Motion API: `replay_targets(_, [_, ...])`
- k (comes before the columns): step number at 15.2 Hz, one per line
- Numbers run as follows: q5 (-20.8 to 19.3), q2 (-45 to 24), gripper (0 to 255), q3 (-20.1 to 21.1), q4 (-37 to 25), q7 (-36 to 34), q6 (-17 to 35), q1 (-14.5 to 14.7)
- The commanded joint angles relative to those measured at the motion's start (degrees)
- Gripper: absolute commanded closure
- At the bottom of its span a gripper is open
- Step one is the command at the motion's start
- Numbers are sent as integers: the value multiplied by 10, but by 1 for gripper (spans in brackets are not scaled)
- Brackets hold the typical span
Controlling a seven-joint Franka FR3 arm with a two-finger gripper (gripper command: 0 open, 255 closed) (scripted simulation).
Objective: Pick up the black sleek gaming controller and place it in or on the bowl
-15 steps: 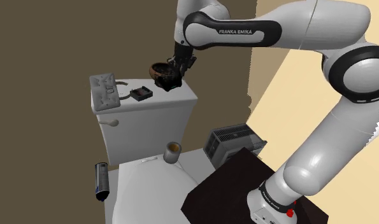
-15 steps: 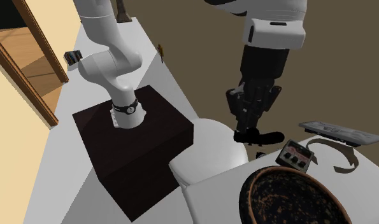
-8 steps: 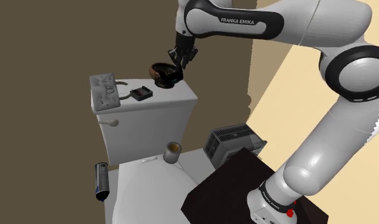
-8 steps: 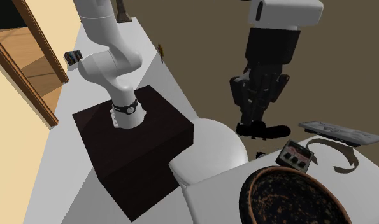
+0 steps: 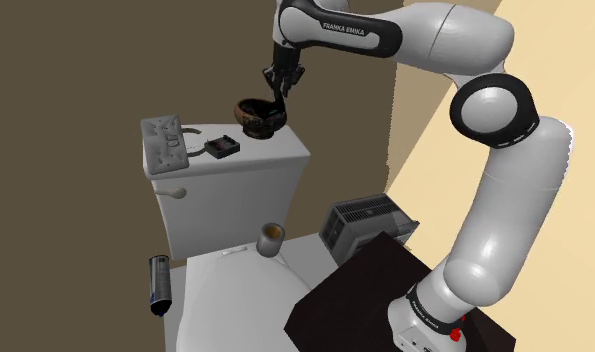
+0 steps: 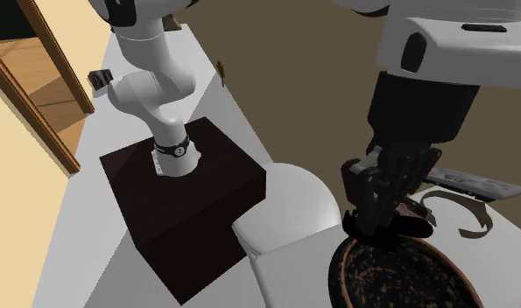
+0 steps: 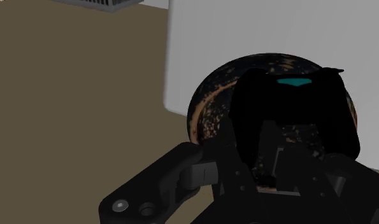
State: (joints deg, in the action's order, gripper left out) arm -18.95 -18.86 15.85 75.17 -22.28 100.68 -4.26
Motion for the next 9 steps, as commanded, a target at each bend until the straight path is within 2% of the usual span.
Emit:
replay_targets(1, [-7,-46,255,-7,-65,19,-16,-3])
replay_targets(2, [-12,-84,255,-12,-121,33,-32,-1])
replay_targets(8, [-11,-70,255,-12,-53,20,21,-10])
replay_targets(9, [-11,-71,255,-12,-62,23,13,-9])
